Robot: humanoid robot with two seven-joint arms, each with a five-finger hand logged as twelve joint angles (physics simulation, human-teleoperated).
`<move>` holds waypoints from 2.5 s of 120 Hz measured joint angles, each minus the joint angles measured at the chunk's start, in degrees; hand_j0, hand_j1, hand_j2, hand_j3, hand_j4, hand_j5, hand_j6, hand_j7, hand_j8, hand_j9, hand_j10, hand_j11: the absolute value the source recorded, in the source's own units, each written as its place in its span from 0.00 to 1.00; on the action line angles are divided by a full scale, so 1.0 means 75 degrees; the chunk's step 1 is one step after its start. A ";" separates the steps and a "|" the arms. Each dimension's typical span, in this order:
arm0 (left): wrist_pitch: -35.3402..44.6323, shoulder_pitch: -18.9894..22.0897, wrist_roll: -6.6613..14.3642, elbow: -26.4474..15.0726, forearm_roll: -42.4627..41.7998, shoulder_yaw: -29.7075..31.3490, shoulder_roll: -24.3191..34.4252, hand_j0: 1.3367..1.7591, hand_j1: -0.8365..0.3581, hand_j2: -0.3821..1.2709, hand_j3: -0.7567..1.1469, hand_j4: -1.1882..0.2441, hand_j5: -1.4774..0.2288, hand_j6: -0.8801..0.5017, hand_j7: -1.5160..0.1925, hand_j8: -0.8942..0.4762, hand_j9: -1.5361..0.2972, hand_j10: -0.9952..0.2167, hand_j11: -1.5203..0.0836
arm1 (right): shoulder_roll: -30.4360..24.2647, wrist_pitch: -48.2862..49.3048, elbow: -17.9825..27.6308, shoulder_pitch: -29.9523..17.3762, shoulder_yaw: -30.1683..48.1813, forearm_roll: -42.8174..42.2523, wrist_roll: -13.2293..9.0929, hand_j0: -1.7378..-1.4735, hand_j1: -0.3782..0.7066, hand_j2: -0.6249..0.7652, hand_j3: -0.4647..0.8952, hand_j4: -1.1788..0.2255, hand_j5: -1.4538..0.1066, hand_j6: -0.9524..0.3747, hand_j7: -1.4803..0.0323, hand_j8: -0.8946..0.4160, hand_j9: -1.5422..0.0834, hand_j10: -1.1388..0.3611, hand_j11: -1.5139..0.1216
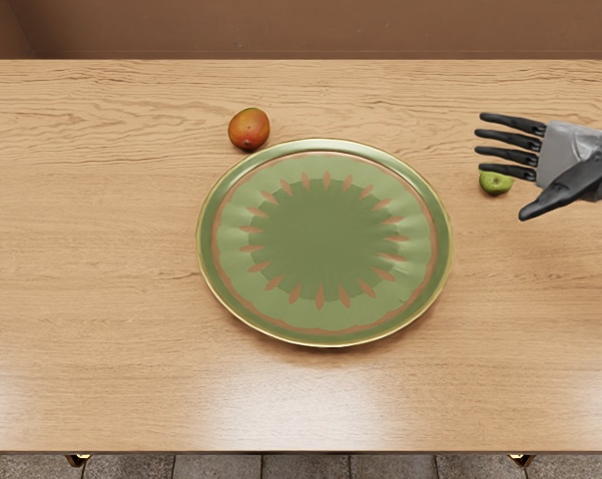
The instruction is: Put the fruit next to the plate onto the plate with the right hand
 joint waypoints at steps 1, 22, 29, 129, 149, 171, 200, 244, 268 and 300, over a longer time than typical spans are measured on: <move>0.0000 0.0000 0.0000 0.0000 0.0000 0.0000 0.0000 0.76 0.99 0.23 0.40 0.83 0.86 0.63 0.88 0.65 0.84 0.82 0.95 | 0.0021 0.0000 0.0015 0.0021 -0.0001 -0.0021 -0.0008 0.30 0.04 0.45 0.34 0.83 0.92 0.71 0.97 0.67 0.94 0.75 0.91; 0.0000 0.0000 0.0000 0.0000 -0.0001 0.0000 0.0000 0.76 0.99 0.23 0.40 0.83 0.86 0.63 0.88 0.65 0.84 0.82 0.95 | 0.0143 0.0002 0.0093 0.0530 0.0047 -0.1394 -0.0077 0.30 0.04 0.45 0.34 0.83 0.92 0.71 0.96 0.67 0.94 0.75 0.91; 0.0000 0.0000 -0.0002 0.0000 -0.0001 0.0000 0.0000 0.76 0.99 0.23 0.40 0.83 0.86 0.63 0.88 0.65 0.84 0.82 0.95 | 0.0159 0.0003 0.0087 0.0627 0.0203 -0.2400 -0.0020 0.30 0.04 0.45 0.34 0.83 0.92 0.71 0.96 0.67 0.94 0.75 0.91; 0.0000 0.0000 0.0000 0.0000 -0.0002 0.0001 0.0000 0.76 0.99 0.23 0.40 0.83 0.86 0.63 0.88 0.65 0.84 0.82 0.95 | 0.3664 -0.3630 -0.3039 0.3701 -0.4796 -0.9142 0.0170 0.30 0.30 0.42 0.34 0.66 0.72 0.52 0.76 0.49 0.75 0.59 0.73; 0.0000 0.0000 0.0000 0.0000 -0.0002 0.0001 0.0000 0.76 0.99 0.23 0.40 0.83 0.86 0.63 0.89 0.65 0.84 0.82 0.95 | 0.4073 -0.3688 -0.3551 0.3851 -0.5368 -0.9153 0.0169 0.30 0.35 0.41 0.34 0.63 0.69 0.50 0.73 0.46 0.72 0.56 0.69; 0.0000 0.0000 0.0001 0.0000 -0.0001 0.0001 0.0000 0.76 0.99 0.23 0.40 0.83 0.86 0.63 0.88 0.65 0.84 0.82 0.95 | 0.4153 -0.3717 -0.3715 0.3830 -0.5624 -0.9145 0.0170 0.30 0.38 0.40 0.34 0.61 0.66 0.47 0.70 0.44 0.69 0.54 0.67; 0.0000 0.0000 0.0000 0.0000 -0.0001 0.0001 0.0000 0.76 0.99 0.23 0.40 0.83 0.86 0.63 0.89 0.65 0.84 0.82 0.95 | 0.4469 -0.4398 -0.4344 0.3416 -0.5692 -0.9076 0.0179 0.30 0.39 0.40 0.34 0.60 0.65 0.46 0.69 0.43 0.68 0.54 0.66; 0.0000 0.0000 0.0001 0.0000 0.0000 0.0001 0.0000 0.76 0.99 0.23 0.40 0.83 0.86 0.63 0.89 0.65 0.84 0.82 0.95 | 0.4598 -0.4636 -0.4505 0.3076 -0.5677 -0.8904 0.0174 0.30 0.51 0.39 0.34 0.51 0.58 0.38 0.60 0.41 0.60 0.49 0.58; 0.0000 0.0000 0.0000 0.0000 -0.0002 0.0000 0.0000 0.76 0.99 0.23 0.40 0.83 0.86 0.63 0.88 0.65 0.84 0.82 0.95 | 0.4534 -0.4581 -0.4500 0.3063 -0.5681 -0.8828 0.0174 0.31 0.54 0.37 0.34 0.47 0.56 0.34 0.56 0.43 0.56 0.51 0.54; 0.0000 0.0000 0.0000 0.0000 -0.0001 0.0000 0.0000 0.76 0.99 0.23 0.40 0.83 0.86 0.63 0.88 0.65 0.84 0.82 0.95 | 0.4510 -0.4566 -0.4494 0.3064 -0.5648 -0.8621 0.0004 0.33 0.57 0.44 0.34 0.41 0.47 0.34 0.48 0.49 0.48 0.53 0.45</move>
